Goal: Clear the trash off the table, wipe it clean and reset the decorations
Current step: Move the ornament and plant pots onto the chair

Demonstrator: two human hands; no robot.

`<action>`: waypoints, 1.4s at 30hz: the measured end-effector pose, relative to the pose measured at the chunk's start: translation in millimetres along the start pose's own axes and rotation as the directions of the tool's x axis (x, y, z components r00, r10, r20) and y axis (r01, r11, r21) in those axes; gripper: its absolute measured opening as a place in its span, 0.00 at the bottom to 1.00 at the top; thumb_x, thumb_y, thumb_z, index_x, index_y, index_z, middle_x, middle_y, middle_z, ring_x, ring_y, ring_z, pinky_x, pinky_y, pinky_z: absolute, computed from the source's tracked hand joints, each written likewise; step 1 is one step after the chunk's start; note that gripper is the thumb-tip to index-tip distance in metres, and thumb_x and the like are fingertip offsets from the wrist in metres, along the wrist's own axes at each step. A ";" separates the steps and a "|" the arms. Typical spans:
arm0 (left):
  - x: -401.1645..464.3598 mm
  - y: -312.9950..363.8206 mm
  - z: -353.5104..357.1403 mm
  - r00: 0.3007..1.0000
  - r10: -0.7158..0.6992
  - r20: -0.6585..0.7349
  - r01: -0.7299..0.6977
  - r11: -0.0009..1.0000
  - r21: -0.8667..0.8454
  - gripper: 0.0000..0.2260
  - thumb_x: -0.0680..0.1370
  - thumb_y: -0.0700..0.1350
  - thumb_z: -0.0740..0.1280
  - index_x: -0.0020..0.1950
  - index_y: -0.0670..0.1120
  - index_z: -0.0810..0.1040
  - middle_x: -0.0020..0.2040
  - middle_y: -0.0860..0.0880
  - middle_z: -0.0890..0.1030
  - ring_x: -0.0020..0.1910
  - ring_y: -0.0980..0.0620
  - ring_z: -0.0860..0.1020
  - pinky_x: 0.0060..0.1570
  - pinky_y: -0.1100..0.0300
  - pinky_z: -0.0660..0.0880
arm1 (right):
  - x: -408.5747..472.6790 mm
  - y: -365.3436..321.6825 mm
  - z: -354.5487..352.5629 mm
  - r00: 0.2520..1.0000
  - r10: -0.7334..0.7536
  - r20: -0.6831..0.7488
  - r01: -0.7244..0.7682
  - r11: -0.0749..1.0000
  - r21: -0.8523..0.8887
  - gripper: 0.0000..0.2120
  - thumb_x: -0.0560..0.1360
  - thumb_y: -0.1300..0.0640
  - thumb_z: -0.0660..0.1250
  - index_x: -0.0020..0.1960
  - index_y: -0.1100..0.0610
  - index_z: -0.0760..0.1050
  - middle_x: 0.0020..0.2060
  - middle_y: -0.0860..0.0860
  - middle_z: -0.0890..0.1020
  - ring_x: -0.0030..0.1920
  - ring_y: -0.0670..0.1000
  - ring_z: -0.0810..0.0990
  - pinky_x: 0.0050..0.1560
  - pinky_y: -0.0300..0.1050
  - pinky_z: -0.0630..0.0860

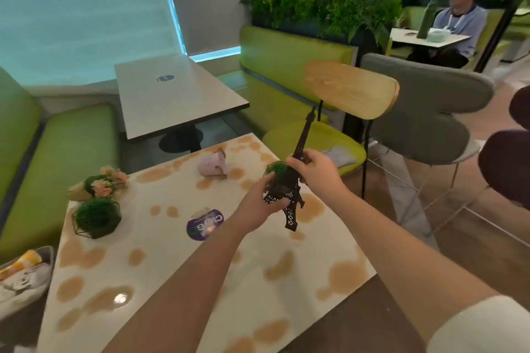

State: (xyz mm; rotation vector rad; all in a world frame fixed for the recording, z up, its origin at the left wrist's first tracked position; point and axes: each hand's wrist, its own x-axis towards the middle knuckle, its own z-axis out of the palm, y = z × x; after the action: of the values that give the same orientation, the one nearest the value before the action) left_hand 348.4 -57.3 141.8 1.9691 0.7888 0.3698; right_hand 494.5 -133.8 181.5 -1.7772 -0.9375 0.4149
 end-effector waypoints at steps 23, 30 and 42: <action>147.2 56.2 133.0 0.998 -0.057 -0.001 0.056 0.992 -0.115 0.31 0.70 0.46 0.77 0.70 0.47 0.68 0.59 0.53 0.76 0.54 0.57 0.74 0.43 0.76 0.70 | 114.7 108.4 -118.0 0.994 0.110 0.030 -0.112 0.987 0.116 0.15 0.77 0.49 0.69 0.60 0.55 0.79 0.47 0.47 0.82 0.48 0.48 0.81 0.55 0.48 0.79; 202.9 47.1 121.1 0.991 -0.119 -0.067 0.111 0.987 -0.114 0.32 0.69 0.49 0.78 0.70 0.47 0.69 0.60 0.53 0.76 0.56 0.56 0.74 0.55 0.63 0.69 | 161.4 134.0 -111.6 0.989 0.136 0.065 -0.141 0.987 0.078 0.13 0.82 0.53 0.61 0.62 0.54 0.79 0.55 0.48 0.81 0.57 0.48 0.77 0.57 0.43 0.73; 283.2 44.5 142.1 0.963 -0.240 -0.123 0.218 0.962 -0.166 0.29 0.74 0.47 0.74 0.72 0.47 0.68 0.65 0.51 0.76 0.64 0.53 0.73 0.59 0.62 0.69 | 236.5 194.7 -108.9 0.909 0.315 0.273 -0.327 0.945 -0.003 0.14 0.83 0.57 0.59 0.65 0.57 0.77 0.59 0.50 0.80 0.59 0.49 0.77 0.50 0.37 0.69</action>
State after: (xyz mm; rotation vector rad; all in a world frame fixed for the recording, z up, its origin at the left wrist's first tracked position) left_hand 654.6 20.6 90.7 1.7020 1.0389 0.4213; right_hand 794.5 -54.0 84.8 -1.8698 -0.8109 0.9018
